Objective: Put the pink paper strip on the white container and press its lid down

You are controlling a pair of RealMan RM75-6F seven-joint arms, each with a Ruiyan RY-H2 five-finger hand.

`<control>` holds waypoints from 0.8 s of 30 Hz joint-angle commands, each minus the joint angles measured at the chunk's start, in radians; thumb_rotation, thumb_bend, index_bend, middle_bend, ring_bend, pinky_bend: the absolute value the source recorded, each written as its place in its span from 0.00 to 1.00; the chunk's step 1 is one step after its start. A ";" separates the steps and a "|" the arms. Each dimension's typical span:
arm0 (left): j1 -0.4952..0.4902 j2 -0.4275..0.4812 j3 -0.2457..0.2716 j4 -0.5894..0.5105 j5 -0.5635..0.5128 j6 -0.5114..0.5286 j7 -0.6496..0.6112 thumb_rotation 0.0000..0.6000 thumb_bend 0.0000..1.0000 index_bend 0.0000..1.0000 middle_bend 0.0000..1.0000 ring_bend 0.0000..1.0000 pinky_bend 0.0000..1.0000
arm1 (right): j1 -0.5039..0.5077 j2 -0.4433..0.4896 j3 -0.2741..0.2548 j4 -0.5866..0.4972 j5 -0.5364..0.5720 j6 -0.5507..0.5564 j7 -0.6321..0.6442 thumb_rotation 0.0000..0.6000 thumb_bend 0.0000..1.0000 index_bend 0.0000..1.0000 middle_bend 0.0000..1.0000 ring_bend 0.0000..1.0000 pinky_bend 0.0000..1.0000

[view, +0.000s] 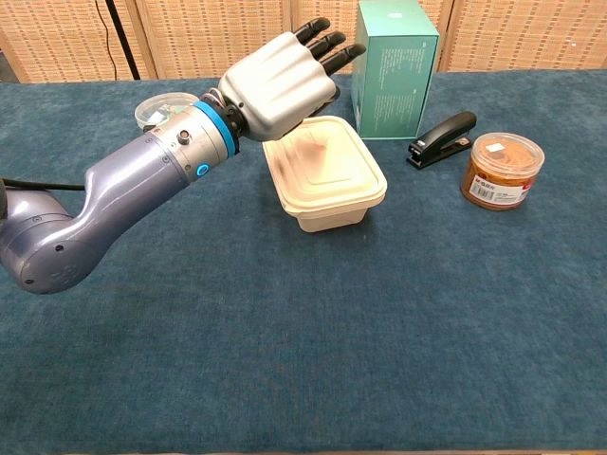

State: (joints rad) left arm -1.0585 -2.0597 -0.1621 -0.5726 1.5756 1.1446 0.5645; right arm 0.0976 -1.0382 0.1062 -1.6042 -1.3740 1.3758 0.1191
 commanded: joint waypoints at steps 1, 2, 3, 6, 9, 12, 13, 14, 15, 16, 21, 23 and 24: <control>0.005 0.013 0.007 -0.009 0.000 -0.003 -0.002 1.00 0.43 0.38 0.00 0.00 0.00 | -0.001 0.002 0.001 -0.002 -0.002 0.003 0.003 1.00 0.00 0.00 0.00 0.00 0.00; 0.006 0.017 0.009 -0.013 -0.001 -0.005 -0.004 1.00 0.41 0.34 0.00 0.00 0.00 | -0.001 0.002 0.001 -0.001 -0.002 0.003 0.003 1.00 0.00 0.00 0.00 0.00 0.00; 0.007 0.023 0.011 -0.021 -0.002 -0.007 -0.007 1.00 0.40 0.27 0.00 0.00 0.00 | -0.001 0.002 0.001 -0.002 -0.002 0.003 0.005 1.00 0.00 0.00 0.00 0.00 0.00; 0.013 0.049 0.020 -0.048 0.004 -0.001 -0.014 1.00 0.38 0.16 0.00 0.00 0.00 | -0.002 0.003 0.001 -0.002 -0.001 0.003 0.005 1.00 0.00 0.00 0.00 0.00 0.00; 0.020 0.078 0.027 -0.080 0.008 0.008 -0.016 1.00 0.37 0.12 0.00 0.00 0.00 | -0.002 0.003 0.001 -0.003 -0.001 0.004 0.004 1.00 0.00 0.00 0.00 0.00 0.00; 0.037 0.120 0.030 -0.138 0.010 0.032 -0.029 1.00 0.35 0.10 0.00 0.00 0.00 | -0.002 0.004 0.000 -0.005 -0.004 0.005 0.005 1.00 0.00 0.00 0.00 0.00 0.00; 0.041 0.129 0.030 -0.153 0.010 0.038 -0.036 1.00 0.35 0.09 0.00 0.00 0.00 | -0.002 0.004 0.000 -0.004 -0.005 0.005 0.004 1.00 0.00 0.00 0.00 0.00 0.00; 0.049 0.144 0.029 -0.180 0.010 0.049 -0.048 1.00 0.34 0.09 0.00 0.00 0.00 | -0.002 0.004 -0.001 -0.004 -0.005 0.005 0.004 1.00 0.00 0.00 0.00 0.00 0.00; 0.064 0.170 0.026 -0.225 0.006 0.068 -0.071 1.00 0.33 0.07 0.00 0.00 0.00 | -0.003 0.004 -0.001 -0.005 -0.005 0.005 0.003 1.00 0.00 0.00 0.00 0.00 0.00; 0.074 0.185 0.023 -0.254 0.001 0.077 -0.086 1.00 0.30 0.04 0.00 0.00 0.00 | -0.002 0.004 -0.002 -0.005 -0.006 0.005 0.002 1.00 0.00 0.00 0.00 0.00 0.00; 0.139 0.324 0.020 -0.488 -0.042 0.079 -0.127 0.87 0.19 0.00 0.00 0.00 0.00 | -0.001 0.000 -0.004 -0.005 -0.007 0.001 -0.005 1.00 0.00 0.00 0.00 0.00 0.00; 0.181 0.430 0.021 -0.646 -0.080 0.065 -0.134 0.88 0.15 0.00 0.00 0.00 0.00 | 0.000 -0.003 -0.008 -0.006 -0.010 -0.001 -0.015 1.00 0.00 0.00 0.00 0.00 0.00; 0.200 0.482 0.023 -0.709 -0.091 0.066 -0.141 0.89 0.13 0.00 0.00 0.00 0.00 | 0.002 -0.006 -0.009 -0.006 -0.012 -0.002 -0.025 1.00 0.00 0.00 0.00 0.00 0.00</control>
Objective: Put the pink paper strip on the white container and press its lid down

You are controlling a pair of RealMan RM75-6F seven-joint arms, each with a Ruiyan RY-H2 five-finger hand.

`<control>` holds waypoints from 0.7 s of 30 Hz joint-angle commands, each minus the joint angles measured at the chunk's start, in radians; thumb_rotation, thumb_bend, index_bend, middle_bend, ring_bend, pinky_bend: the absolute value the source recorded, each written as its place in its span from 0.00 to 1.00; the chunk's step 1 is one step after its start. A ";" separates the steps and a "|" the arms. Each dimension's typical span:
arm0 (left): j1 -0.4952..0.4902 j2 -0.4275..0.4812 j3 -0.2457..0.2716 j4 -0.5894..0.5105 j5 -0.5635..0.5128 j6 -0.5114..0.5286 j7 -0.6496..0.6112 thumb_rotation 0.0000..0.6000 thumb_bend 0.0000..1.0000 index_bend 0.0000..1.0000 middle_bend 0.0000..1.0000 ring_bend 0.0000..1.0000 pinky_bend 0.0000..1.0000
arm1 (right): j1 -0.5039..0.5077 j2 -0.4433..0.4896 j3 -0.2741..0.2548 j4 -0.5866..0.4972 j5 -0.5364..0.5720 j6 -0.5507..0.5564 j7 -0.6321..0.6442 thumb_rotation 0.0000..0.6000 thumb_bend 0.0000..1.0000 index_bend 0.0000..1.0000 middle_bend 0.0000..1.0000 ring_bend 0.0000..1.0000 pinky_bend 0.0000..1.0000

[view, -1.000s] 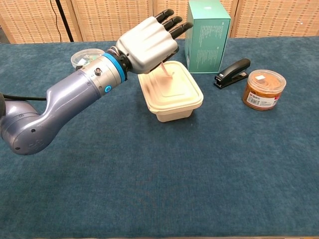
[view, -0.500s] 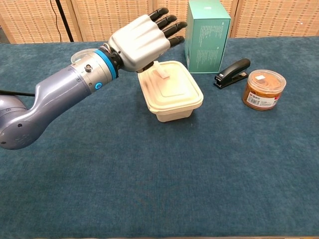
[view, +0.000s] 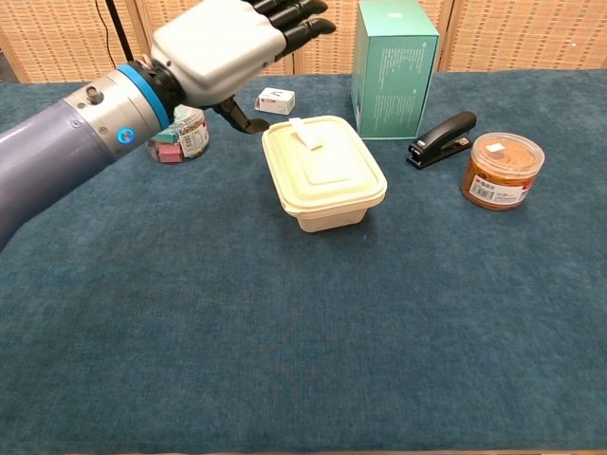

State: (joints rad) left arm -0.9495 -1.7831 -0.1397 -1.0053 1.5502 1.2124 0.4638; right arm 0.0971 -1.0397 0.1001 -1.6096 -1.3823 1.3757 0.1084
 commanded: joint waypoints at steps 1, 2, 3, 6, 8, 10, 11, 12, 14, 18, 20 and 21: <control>0.104 0.247 0.002 -0.324 -0.072 -0.002 -0.043 0.89 0.11 0.00 0.00 0.00 0.00 | 0.003 -0.007 -0.004 -0.001 -0.005 -0.002 -0.022 1.00 0.00 0.00 0.00 0.00 0.00; 0.116 0.281 0.005 -0.360 -0.076 -0.001 -0.051 0.89 0.09 0.00 0.00 0.00 0.00 | 0.004 -0.009 -0.006 -0.001 -0.007 -0.003 -0.028 1.00 0.00 0.00 0.00 0.00 0.00; 0.138 0.325 0.004 -0.398 -0.085 0.011 -0.076 0.89 0.07 0.00 0.00 0.00 0.00 | 0.005 -0.013 -0.006 -0.002 -0.007 -0.004 -0.036 1.00 0.00 0.00 0.00 0.00 0.00; 0.181 0.409 0.014 -0.459 -0.088 0.028 -0.163 0.89 0.03 0.00 0.00 0.00 0.00 | 0.011 -0.024 -0.008 -0.001 -0.009 -0.007 -0.063 1.00 0.00 0.00 0.00 0.00 0.00; 0.212 0.462 0.026 -0.493 -0.092 0.037 -0.217 0.89 0.01 0.00 0.00 0.00 0.00 | 0.018 -0.026 -0.011 -0.001 -0.018 -0.013 -0.087 1.00 0.00 0.00 0.00 0.00 0.00; 0.246 0.502 0.035 -0.527 -0.115 0.046 -0.235 0.89 0.00 0.00 0.00 0.00 0.00 | 0.025 -0.026 -0.013 -0.005 -0.029 -0.014 -0.108 1.00 0.00 0.00 0.00 0.00 0.00; 0.284 0.537 0.047 -0.564 -0.150 0.057 -0.233 0.89 0.00 0.00 0.00 0.00 0.00 | 0.036 -0.025 -0.013 -0.014 -0.048 -0.016 -0.129 1.00 0.00 0.00 0.00 0.00 0.00; 0.309 0.564 0.056 -0.600 -0.163 0.069 -0.232 0.91 0.00 0.00 0.00 0.00 0.00 | 0.043 -0.023 -0.013 -0.024 -0.055 -0.021 -0.142 1.00 0.00 0.00 0.00 0.00 0.00; 0.340 0.595 0.065 -0.644 -0.181 0.081 -0.235 0.95 0.00 0.00 0.00 0.00 0.00 | 0.056 -0.018 -0.012 -0.045 -0.064 -0.032 -0.165 1.00 0.00 0.00 0.00 0.00 0.00; 0.437 0.684 0.098 -0.740 -0.220 0.129 -0.301 1.00 0.00 0.00 0.00 0.00 0.00 | 0.104 -0.006 -0.009 -0.106 -0.080 -0.085 -0.261 1.00 0.00 0.00 0.00 0.00 0.00; 0.499 0.718 0.117 -0.764 -0.220 0.173 -0.371 1.00 0.00 0.00 0.00 0.00 0.00 | 0.151 -0.007 -0.010 -0.148 -0.101 -0.146 -0.302 1.00 0.00 0.00 0.00 0.00 0.00; 0.515 0.729 0.125 -0.766 -0.211 0.182 -0.393 1.00 0.00 0.00 0.00 0.00 0.00 | 0.168 -0.007 -0.007 -0.159 -0.099 -0.170 -0.311 1.00 0.00 0.00 0.00 0.00 0.00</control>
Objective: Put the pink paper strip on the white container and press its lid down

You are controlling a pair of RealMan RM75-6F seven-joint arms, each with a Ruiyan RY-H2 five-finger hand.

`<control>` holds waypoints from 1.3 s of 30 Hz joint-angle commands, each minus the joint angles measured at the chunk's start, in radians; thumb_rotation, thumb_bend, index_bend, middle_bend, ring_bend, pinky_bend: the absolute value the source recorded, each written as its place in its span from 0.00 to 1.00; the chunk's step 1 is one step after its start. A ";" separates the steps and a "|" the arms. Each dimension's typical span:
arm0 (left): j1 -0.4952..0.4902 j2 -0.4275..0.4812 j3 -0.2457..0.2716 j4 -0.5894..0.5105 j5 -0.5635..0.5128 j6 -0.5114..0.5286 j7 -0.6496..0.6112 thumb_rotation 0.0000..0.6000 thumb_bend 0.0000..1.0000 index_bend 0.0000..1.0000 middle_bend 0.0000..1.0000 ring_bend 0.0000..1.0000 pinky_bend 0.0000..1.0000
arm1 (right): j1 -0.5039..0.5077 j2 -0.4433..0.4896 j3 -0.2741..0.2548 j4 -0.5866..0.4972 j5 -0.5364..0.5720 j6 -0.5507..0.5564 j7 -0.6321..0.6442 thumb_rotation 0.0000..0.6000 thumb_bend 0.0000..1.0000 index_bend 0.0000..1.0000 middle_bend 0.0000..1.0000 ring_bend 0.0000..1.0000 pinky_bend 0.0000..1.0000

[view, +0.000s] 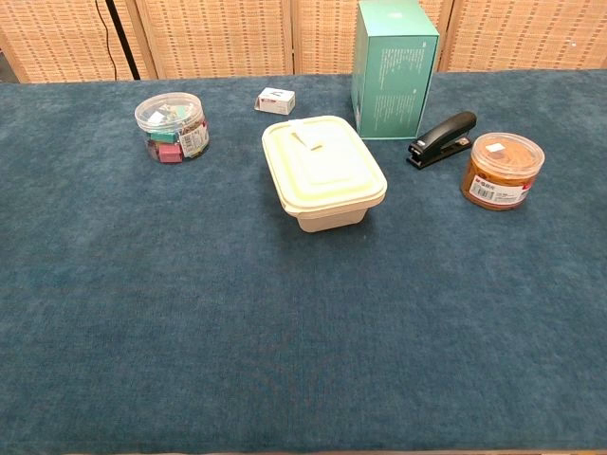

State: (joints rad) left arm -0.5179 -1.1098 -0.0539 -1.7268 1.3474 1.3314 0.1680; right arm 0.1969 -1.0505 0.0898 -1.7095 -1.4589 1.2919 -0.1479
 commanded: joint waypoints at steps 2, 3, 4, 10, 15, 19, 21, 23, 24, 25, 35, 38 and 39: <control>0.108 0.070 0.050 -0.045 0.001 0.075 -0.126 1.00 0.00 0.00 0.00 0.00 0.00 | 0.102 0.001 0.010 -0.077 -0.020 -0.132 -0.053 1.00 0.00 0.00 0.00 0.00 0.00; 0.120 0.077 0.053 -0.045 0.004 0.080 -0.138 1.00 0.00 0.00 0.00 0.00 0.00 | 0.122 -0.001 0.016 -0.088 -0.013 -0.161 -0.045 1.00 0.00 0.00 0.00 0.00 0.00; 0.128 0.081 0.055 -0.045 0.005 0.084 -0.146 1.00 0.00 0.00 0.00 0.00 0.00 | 0.137 -0.002 0.020 -0.094 -0.007 -0.180 -0.040 1.00 0.00 0.00 0.00 0.00 0.00; 0.179 0.127 0.054 -0.058 0.030 0.109 -0.250 1.00 0.00 0.00 0.00 0.00 0.00 | 0.282 -0.043 0.073 -0.144 0.045 -0.341 -0.100 1.00 0.03 0.00 0.00 0.00 0.00; 0.194 0.156 0.048 -0.041 0.061 0.098 -0.339 1.00 0.00 0.00 0.00 0.00 0.00 | 0.395 -0.107 0.116 -0.152 0.184 -0.449 -0.193 1.00 0.37 0.00 0.00 0.00 0.00; 0.198 0.168 0.042 -0.035 0.065 0.081 -0.380 1.00 0.00 0.00 0.00 0.00 0.00 | 0.460 -0.163 0.134 -0.130 0.256 -0.474 -0.269 1.00 0.66 0.00 0.00 0.00 0.00; 0.199 0.174 0.040 -0.034 0.067 0.071 -0.398 1.00 0.00 0.00 0.00 0.00 0.00 | 0.493 -0.193 0.140 -0.113 0.294 -0.481 -0.309 1.00 0.75 0.00 0.00 0.00 0.00; 0.201 0.180 0.035 -0.032 0.067 0.060 -0.412 1.00 0.00 0.00 0.00 0.00 0.00 | 0.533 -0.243 0.148 -0.082 0.323 -0.466 -0.371 1.00 0.82 0.02 0.00 0.00 0.00; 0.203 0.183 0.033 -0.032 0.067 0.056 -0.415 1.00 0.00 0.00 0.00 0.00 0.00 | 0.555 -0.276 0.153 -0.054 0.324 -0.448 -0.407 1.00 0.86 0.04 0.00 0.00 0.00; 0.204 0.184 0.032 -0.033 0.069 0.052 -0.420 1.00 0.00 0.00 0.00 0.00 0.00 | 0.578 -0.307 0.163 -0.019 0.329 -0.436 -0.436 1.00 0.88 0.05 0.00 0.00 0.00; 0.211 0.187 0.021 -0.035 0.083 0.026 -0.422 1.00 0.00 0.00 0.00 0.00 0.00 | 0.693 -0.431 0.165 0.112 0.481 -0.405 -0.579 1.00 0.92 0.12 0.00 0.00 0.00; 0.215 0.186 0.017 -0.037 0.083 0.021 -0.418 1.00 0.00 0.00 0.00 0.00 0.00 | 0.713 -0.460 0.158 0.155 0.500 -0.402 -0.586 1.00 0.95 0.19 0.00 0.00 0.00; 0.216 0.186 0.016 -0.037 0.083 0.021 -0.418 1.00 0.00 0.00 0.00 0.00 0.00 | 0.717 -0.466 0.157 0.165 0.502 -0.400 -0.584 1.00 0.96 0.20 0.00 0.00 0.00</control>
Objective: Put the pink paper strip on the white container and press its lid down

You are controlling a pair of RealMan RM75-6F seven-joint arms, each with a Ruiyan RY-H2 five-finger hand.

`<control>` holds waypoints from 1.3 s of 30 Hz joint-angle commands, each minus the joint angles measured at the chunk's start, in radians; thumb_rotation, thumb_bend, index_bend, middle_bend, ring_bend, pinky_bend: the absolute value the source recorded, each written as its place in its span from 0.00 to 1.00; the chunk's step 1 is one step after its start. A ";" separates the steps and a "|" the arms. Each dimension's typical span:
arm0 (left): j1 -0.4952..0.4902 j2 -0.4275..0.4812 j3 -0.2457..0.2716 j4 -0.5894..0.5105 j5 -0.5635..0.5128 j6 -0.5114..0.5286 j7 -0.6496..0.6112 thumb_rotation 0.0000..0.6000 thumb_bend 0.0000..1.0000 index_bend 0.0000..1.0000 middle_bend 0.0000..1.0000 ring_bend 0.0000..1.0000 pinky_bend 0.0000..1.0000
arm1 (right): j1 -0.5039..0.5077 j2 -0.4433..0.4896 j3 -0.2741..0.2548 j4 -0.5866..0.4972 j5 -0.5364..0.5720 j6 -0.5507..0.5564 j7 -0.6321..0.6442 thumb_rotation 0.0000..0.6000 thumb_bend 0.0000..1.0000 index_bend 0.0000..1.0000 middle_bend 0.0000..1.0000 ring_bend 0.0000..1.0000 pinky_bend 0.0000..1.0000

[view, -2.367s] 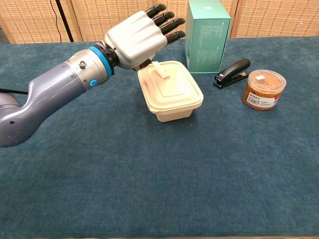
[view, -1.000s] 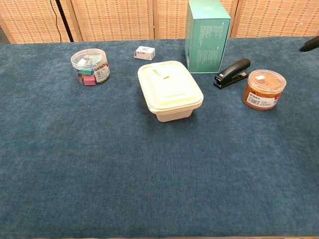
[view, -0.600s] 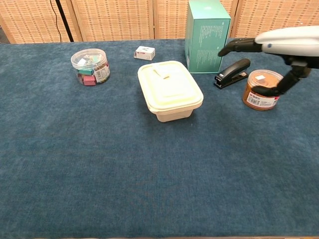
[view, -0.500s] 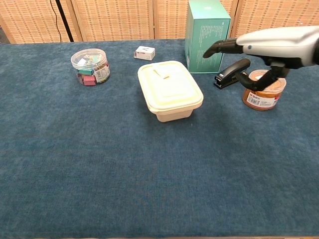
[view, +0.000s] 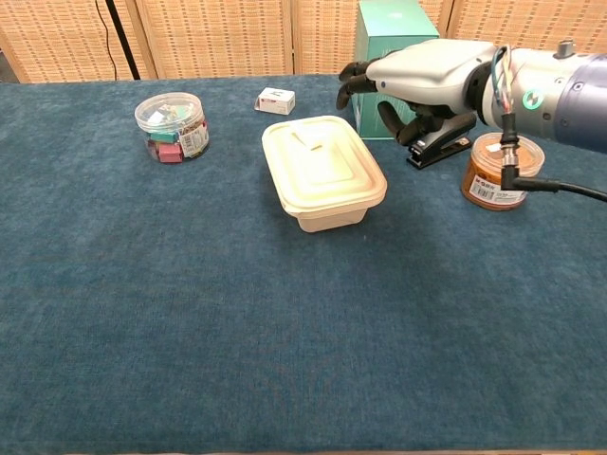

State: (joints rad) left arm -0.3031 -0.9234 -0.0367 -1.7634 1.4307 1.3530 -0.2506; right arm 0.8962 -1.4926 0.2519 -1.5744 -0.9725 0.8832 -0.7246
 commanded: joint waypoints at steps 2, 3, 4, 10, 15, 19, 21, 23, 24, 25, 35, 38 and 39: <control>0.003 -0.001 -0.004 0.000 -0.001 -0.003 0.001 1.00 0.00 0.00 0.00 0.00 0.00 | 0.024 -0.032 -0.008 0.043 0.012 0.014 -0.003 1.00 0.97 0.22 0.00 0.00 0.00; 0.004 -0.001 -0.005 0.000 -0.001 -0.003 0.001 1.00 0.00 0.00 0.00 0.00 0.00 | 0.025 -0.035 -0.008 0.046 0.011 0.016 -0.001 1.00 0.97 0.22 0.00 0.00 0.00; 0.005 -0.001 -0.006 0.000 -0.002 -0.005 0.001 1.00 0.00 0.00 0.00 0.00 0.00 | 0.028 -0.038 -0.009 0.051 0.009 0.018 0.004 1.00 0.97 0.23 0.00 0.00 0.00; 0.007 -0.002 -0.012 -0.001 -0.003 -0.015 0.002 1.00 0.00 0.00 0.00 0.00 0.00 | 0.045 -0.047 -0.011 0.059 0.005 0.025 0.014 1.00 0.97 0.23 0.00 0.00 0.00; 0.011 -0.002 -0.016 -0.002 0.002 -0.020 0.006 1.00 0.00 0.00 0.00 0.00 0.00 | 0.066 -0.061 -0.025 0.067 0.014 0.023 -0.004 1.00 0.97 0.23 0.00 0.00 0.00; 0.012 -0.003 -0.021 -0.001 -0.004 -0.026 0.008 1.00 0.00 0.00 0.00 0.00 0.00 | 0.084 -0.085 -0.028 0.090 0.035 0.023 -0.018 1.00 0.97 0.23 0.00 0.00 0.00; 0.014 -0.003 -0.024 -0.001 -0.006 -0.027 0.006 1.00 0.00 0.00 0.00 0.00 0.00 | 0.092 -0.096 -0.029 0.100 0.044 0.021 -0.022 1.00 0.97 0.23 0.00 0.00 0.00; 0.015 -0.004 -0.026 0.000 -0.007 -0.028 0.007 1.00 0.00 0.00 0.00 0.00 0.00 | 0.099 -0.104 -0.030 0.108 0.049 0.020 -0.024 1.00 0.97 0.23 0.00 0.00 0.00; 0.016 -0.003 -0.027 0.000 -0.008 -0.029 0.008 1.00 0.00 0.00 0.00 0.00 0.00 | 0.104 -0.110 -0.029 0.115 0.054 0.020 -0.025 1.00 0.97 0.23 0.00 0.00 0.00; 0.016 -0.003 -0.027 0.000 -0.008 -0.031 0.008 1.00 0.00 0.00 0.00 0.00 0.00 | 0.109 -0.115 -0.027 0.121 0.061 0.019 -0.025 1.00 0.97 0.23 0.00 0.00 0.00; 0.021 -0.002 -0.036 0.001 -0.010 -0.040 0.005 1.00 0.00 0.00 0.00 0.00 0.00 | 0.127 -0.126 -0.051 0.131 0.081 0.024 -0.039 1.00 0.97 0.24 0.00 0.00 0.00; 0.022 -0.003 -0.038 0.001 -0.009 -0.042 0.005 1.00 0.00 0.00 0.00 0.00 0.00 | 0.129 -0.120 -0.055 0.121 0.086 0.027 -0.040 1.00 0.97 0.24 0.00 0.00 0.00; 0.023 -0.003 -0.038 0.000 -0.009 -0.043 0.006 1.00 0.00 0.00 0.00 0.00 0.00 | 0.129 -0.118 -0.058 0.118 0.087 0.028 -0.041 1.00 0.97 0.25 0.00 0.00 0.00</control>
State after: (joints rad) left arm -0.2806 -0.9263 -0.0750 -1.7630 1.4216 1.3103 -0.2451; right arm 1.0244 -1.6126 0.1962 -1.4542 -0.8866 0.9100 -0.7645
